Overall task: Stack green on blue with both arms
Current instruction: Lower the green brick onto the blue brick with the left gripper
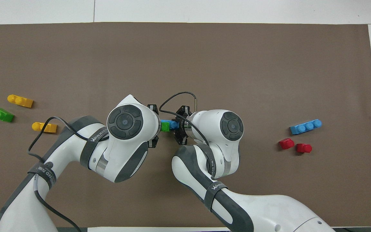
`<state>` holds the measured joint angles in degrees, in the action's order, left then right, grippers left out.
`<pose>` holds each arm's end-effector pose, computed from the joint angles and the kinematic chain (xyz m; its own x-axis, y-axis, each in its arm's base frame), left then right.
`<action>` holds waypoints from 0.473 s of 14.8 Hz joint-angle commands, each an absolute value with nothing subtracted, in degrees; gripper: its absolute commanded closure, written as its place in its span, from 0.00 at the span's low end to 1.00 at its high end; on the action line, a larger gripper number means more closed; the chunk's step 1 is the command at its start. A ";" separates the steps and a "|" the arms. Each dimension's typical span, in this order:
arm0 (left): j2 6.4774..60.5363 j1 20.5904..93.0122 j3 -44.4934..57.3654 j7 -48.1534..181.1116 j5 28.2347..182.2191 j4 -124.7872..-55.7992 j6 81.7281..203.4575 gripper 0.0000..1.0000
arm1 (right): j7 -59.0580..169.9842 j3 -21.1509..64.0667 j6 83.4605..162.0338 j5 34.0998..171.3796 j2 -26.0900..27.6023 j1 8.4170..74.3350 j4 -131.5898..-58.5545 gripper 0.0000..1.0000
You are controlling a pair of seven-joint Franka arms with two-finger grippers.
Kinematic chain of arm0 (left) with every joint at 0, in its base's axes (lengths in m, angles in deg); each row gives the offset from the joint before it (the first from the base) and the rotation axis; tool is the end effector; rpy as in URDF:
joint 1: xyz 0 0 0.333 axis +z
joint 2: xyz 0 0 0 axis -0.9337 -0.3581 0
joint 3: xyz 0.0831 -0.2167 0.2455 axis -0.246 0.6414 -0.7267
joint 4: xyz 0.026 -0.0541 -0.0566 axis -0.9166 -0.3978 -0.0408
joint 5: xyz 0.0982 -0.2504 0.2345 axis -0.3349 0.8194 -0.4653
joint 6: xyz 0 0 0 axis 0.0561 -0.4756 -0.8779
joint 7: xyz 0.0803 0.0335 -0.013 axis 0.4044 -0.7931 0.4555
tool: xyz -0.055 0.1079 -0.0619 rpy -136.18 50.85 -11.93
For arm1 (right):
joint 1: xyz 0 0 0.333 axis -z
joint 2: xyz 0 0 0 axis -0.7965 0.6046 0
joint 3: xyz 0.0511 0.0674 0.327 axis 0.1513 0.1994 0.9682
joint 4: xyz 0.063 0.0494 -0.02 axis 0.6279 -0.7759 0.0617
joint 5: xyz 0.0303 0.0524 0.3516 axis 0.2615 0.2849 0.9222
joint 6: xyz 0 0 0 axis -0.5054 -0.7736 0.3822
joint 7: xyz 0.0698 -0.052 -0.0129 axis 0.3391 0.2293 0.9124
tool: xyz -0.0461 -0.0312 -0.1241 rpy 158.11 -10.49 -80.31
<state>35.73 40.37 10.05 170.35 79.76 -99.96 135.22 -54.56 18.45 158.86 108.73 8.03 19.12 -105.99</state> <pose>0.4522 -0.3182 0.3881 0.1065 0.9931 -0.0484 0.9927 -0.1034 0.0617 0.5002 0.3720 0.3084 -0.0693 -0.8899 -0.4509 -0.9928 0.1059 -0.0564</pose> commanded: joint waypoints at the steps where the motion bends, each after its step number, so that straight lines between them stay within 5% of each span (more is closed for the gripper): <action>1: 37.68 38.87 9.12 171.80 78.51 -102.65 137.18 1.00 | -54.40 18.04 160.36 110.03 8.35 18.70 -107.25 1.00; 7: 37.24 39.31 9.03 171.80 77.02 -103.61 139.91 1.00 | -53.70 18.04 160.45 110.03 8.27 19.14 -107.51 1.00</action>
<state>35.74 40.00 9.88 170.41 78.59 -101.39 138.09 -54.56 18.40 158.86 108.73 8.03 19.12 -106.01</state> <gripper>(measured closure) 0.661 0.656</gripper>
